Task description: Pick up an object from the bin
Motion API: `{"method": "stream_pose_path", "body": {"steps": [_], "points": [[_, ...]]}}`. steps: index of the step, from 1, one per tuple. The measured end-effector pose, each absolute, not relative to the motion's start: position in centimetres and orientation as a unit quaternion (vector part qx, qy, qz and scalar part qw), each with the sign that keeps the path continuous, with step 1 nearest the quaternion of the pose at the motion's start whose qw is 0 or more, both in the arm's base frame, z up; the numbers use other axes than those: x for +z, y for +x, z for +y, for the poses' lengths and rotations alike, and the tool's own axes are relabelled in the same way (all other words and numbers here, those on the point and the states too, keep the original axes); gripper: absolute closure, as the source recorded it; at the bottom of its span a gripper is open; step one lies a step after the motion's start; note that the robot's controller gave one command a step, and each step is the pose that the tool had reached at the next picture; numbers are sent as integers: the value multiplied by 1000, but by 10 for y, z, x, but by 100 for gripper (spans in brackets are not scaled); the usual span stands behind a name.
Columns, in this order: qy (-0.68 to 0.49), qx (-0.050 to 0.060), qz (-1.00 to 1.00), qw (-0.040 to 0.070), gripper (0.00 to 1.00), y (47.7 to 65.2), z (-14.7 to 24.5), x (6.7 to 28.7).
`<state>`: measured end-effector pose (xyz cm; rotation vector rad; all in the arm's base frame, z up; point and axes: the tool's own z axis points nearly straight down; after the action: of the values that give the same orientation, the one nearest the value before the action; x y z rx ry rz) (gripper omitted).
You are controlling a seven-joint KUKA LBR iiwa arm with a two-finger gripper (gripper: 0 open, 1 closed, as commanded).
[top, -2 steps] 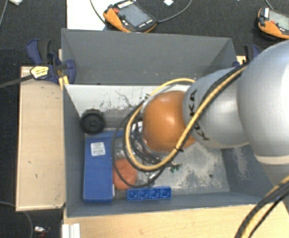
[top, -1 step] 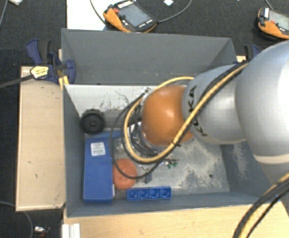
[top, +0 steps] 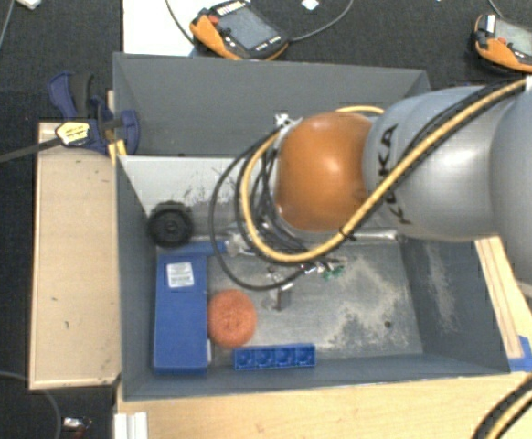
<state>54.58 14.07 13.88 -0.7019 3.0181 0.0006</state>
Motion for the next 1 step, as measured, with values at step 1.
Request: {"method": "stream_pose_path", "body": {"steps": [1], "points": [[-167, -1, 986, 22, 0, 541, 85, 190]]}}
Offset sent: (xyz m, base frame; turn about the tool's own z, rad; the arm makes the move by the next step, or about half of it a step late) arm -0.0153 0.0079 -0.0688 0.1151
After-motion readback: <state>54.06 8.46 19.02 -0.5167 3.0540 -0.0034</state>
